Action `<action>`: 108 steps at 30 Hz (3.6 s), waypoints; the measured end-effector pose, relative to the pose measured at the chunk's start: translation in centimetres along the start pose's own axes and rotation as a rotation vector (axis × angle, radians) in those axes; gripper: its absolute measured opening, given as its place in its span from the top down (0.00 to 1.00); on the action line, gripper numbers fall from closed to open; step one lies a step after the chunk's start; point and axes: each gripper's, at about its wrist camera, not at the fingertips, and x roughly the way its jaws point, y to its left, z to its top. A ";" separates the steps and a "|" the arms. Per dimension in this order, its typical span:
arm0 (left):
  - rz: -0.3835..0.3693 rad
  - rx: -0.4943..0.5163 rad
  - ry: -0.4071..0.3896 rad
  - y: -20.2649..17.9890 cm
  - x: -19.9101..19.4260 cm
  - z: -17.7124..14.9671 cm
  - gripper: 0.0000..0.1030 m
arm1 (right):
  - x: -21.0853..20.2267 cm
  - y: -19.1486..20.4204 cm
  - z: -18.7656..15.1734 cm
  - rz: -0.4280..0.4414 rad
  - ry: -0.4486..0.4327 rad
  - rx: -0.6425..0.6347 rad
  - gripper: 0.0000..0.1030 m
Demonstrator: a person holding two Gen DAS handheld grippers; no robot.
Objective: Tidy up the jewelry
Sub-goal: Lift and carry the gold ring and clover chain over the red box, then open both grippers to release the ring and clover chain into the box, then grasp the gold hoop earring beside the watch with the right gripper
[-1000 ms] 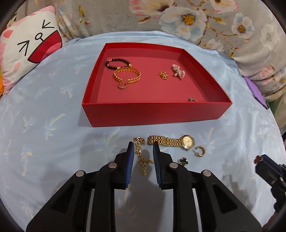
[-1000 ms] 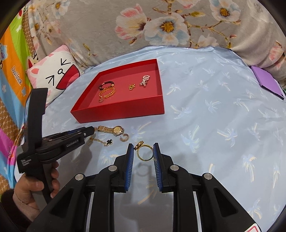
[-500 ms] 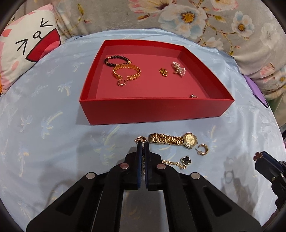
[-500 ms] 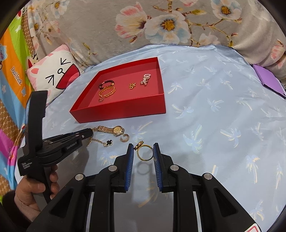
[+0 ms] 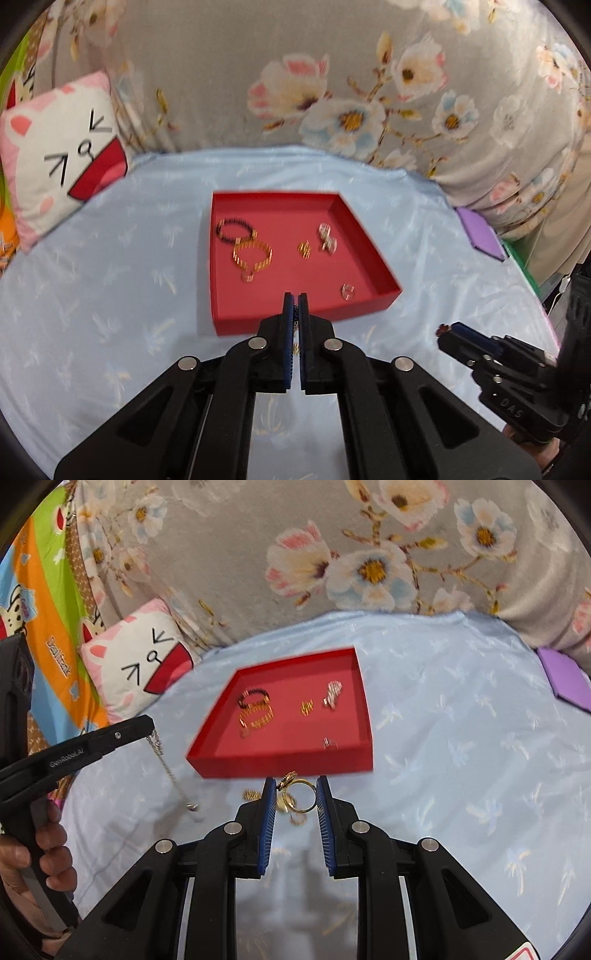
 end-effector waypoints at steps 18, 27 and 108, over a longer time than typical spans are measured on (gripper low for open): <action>-0.027 0.006 -0.082 -0.5 4.1 8.9 0.99 | 7.9 0.2 10.1 0.000 -0.010 -0.022 0.80; 0.000 -0.036 0.043 1.1 11.8 6.4 0.99 | 14.8 -1.7 8.2 -0.029 0.100 -0.004 0.80; 0.174 -0.057 0.200 1.7 5.5 -8.8 0.54 | 11.0 1.2 -5.0 -0.127 0.187 -0.085 0.85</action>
